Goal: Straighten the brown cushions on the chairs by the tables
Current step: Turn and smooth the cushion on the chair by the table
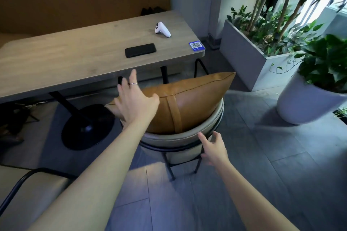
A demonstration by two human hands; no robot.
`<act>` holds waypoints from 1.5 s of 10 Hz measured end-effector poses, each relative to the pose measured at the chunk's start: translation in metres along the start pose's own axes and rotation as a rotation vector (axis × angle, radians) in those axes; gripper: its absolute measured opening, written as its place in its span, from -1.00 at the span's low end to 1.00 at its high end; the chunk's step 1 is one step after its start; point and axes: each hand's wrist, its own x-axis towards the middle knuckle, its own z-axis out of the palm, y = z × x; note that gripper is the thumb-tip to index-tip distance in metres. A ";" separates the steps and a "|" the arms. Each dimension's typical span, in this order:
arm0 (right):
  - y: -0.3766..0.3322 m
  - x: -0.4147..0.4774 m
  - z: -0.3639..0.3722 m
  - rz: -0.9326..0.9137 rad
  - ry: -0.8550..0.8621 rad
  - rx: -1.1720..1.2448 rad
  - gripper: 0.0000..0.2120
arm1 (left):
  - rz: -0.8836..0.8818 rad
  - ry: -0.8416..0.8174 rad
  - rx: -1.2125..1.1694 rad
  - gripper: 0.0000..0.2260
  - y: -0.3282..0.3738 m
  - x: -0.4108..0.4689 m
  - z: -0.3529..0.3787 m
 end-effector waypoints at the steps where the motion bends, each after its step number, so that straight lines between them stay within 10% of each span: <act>1: -0.011 0.011 -0.019 0.051 -0.025 0.096 -0.19 | 0.187 -0.159 0.074 -0.17 0.046 -0.015 0.027; 4: -0.027 0.040 -0.016 0.296 -0.339 0.222 0.04 | 0.267 -0.438 0.291 -0.04 0.129 -0.030 0.110; 9: -0.023 0.068 0.022 0.309 -0.443 0.198 0.29 | 0.208 -0.380 0.464 -0.26 0.126 -0.015 0.146; 15: -0.066 0.114 -0.036 0.064 -0.151 -0.032 0.21 | 0.214 -0.359 0.525 -0.32 0.134 -0.016 0.159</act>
